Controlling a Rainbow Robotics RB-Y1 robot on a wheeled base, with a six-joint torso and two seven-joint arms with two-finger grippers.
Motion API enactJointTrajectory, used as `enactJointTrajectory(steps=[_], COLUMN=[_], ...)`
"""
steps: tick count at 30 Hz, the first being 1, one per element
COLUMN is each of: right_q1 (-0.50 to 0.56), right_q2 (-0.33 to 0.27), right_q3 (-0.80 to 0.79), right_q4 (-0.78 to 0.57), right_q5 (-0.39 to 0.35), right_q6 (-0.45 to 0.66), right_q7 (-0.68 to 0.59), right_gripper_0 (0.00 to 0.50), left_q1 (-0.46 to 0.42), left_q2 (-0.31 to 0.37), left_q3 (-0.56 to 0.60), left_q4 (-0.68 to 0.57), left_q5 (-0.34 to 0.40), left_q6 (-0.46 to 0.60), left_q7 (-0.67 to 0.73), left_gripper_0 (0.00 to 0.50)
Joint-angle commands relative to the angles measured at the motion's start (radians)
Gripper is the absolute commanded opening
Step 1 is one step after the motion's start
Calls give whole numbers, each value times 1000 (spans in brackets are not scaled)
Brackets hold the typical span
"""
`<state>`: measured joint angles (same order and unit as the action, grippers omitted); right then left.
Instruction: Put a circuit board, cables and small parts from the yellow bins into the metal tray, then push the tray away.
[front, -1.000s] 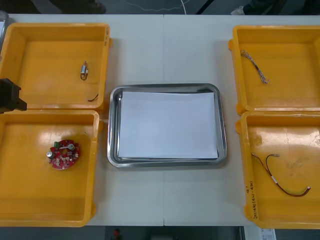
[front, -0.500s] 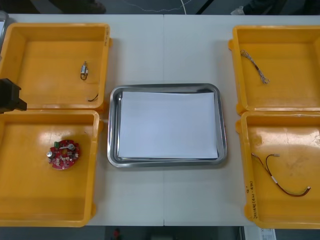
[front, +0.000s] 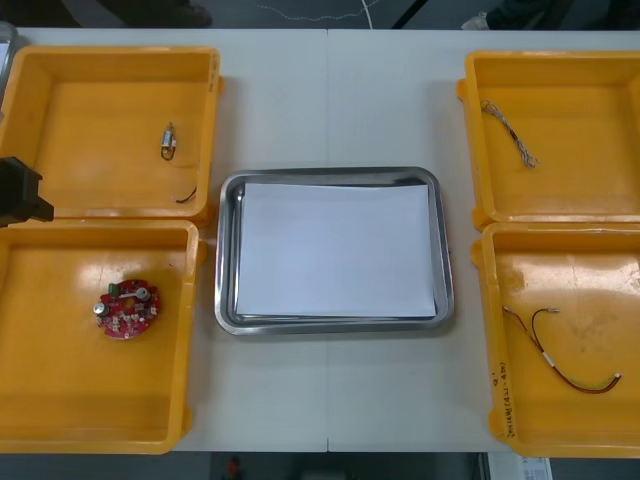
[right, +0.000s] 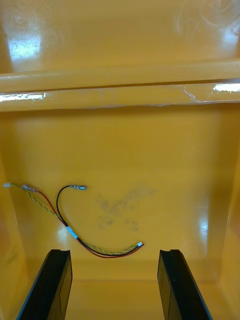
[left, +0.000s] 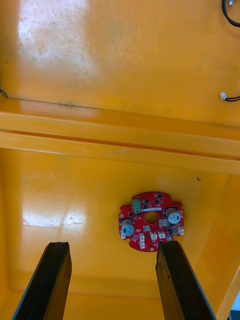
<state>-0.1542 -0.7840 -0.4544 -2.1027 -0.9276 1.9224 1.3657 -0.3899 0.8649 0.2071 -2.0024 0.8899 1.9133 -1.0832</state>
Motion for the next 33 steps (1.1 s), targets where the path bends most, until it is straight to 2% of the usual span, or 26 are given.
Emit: enactJointTrajectory(steps=[1,33], right_q1=[-22,-21], right_q2=[-38,-35], right_q3=[-17,-29], right_q4=[-7,-8], right_q5=[-3,-5], right_q6=[-3,-3], right_q7=[30,29], right_gripper_0=[500,500], left_q1=[16,16], left_q2=[-7,-7], left_q3=[29,29], left_q4=[-26,-26], left_q5=[-8,-8], left_q6=[7,7], left_q7=[-81,-81], left_gripper_0=[500,500])
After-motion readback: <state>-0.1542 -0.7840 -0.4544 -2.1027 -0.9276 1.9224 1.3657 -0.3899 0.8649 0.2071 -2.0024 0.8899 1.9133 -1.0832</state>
